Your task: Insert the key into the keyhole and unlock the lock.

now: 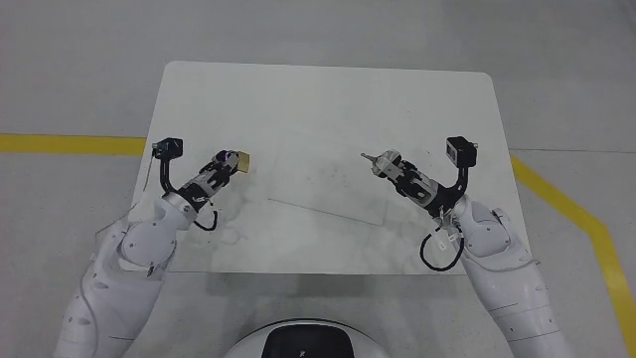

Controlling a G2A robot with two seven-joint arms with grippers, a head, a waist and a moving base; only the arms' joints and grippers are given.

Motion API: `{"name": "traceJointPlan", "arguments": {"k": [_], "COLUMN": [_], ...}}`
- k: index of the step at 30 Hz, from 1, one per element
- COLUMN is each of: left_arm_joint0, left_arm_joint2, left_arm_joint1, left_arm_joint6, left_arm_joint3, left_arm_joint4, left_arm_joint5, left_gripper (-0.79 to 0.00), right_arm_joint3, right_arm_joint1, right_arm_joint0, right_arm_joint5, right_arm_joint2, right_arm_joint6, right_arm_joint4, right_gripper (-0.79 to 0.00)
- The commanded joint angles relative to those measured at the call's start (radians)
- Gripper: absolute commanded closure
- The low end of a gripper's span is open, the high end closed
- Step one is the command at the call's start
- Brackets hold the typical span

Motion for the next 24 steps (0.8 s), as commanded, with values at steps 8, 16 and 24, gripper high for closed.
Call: {"name": "traceJointPlan", "arguments": {"k": [8, 16, 24], "left_arm_joint0": [-0.057, -0.109, -0.144], "left_arm_joint2": [0.106, 0.135, 0.148], "left_arm_joint1": [-0.024, -0.038, -0.043], "left_arm_joint6": [-0.072, -0.156, -0.181], "left_arm_joint3": [-0.021, -0.027, -0.027], "left_arm_joint4": [-0.278, -0.553, -0.623], "left_arm_joint5": [-0.033, -0.045, -0.026], "left_gripper": [0.000, 0.000, 0.000], "right_arm_joint3": [0.000, 0.000, 0.000], "right_arm_joint1": [0.000, 0.000, 0.000], "right_arm_joint0": [0.000, 0.000, 0.000], "right_arm_joint5": [0.000, 0.000, 0.000], "right_arm_joint2": [0.000, 0.000, 0.000], "right_arm_joint6": [0.000, 0.000, 0.000], "right_arm_joint4": [0.000, 0.000, 0.000], "right_gripper": [0.000, 0.000, 0.000]}}
